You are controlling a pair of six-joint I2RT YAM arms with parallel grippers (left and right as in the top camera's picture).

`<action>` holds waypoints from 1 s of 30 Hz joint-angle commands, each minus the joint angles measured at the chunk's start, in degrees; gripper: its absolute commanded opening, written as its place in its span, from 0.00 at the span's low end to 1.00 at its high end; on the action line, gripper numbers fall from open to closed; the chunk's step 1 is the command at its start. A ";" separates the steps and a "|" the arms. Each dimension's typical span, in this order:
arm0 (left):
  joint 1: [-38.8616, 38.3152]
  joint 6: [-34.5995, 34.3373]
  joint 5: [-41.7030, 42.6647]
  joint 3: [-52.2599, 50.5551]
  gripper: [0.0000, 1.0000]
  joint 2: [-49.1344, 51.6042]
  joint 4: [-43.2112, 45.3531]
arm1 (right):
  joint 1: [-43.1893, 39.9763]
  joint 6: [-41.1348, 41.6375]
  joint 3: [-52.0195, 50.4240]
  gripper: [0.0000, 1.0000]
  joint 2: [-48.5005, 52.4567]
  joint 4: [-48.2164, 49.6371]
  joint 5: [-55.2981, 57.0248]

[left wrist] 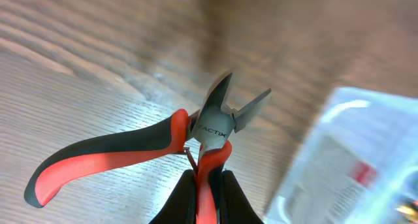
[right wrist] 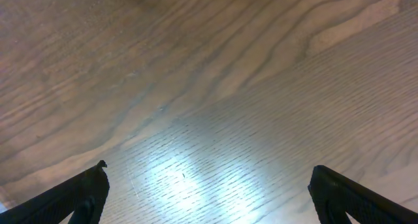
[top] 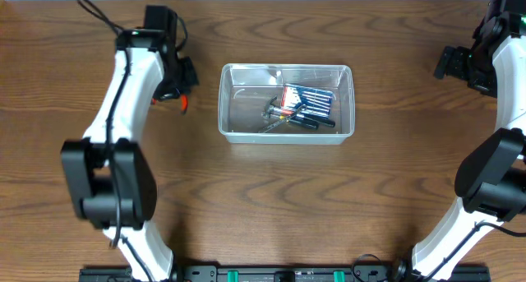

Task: Pack container
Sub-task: 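Lift the red pliers and carry them right over the container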

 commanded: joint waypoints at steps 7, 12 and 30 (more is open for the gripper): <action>-1.75 1.70 -0.83 0.55 0.06 -14.21 1.33 | -0.22 0.76 -0.15 0.99 0.13 0.13 0.17; -6.47 6.19 -0.61 0.55 0.06 -19.37 2.64 | -0.22 0.76 -0.15 0.99 0.13 0.13 0.17; -24.11 12.17 -0.44 0.52 0.06 -16.57 10.43 | -0.22 0.79 -0.15 0.99 0.13 0.13 0.17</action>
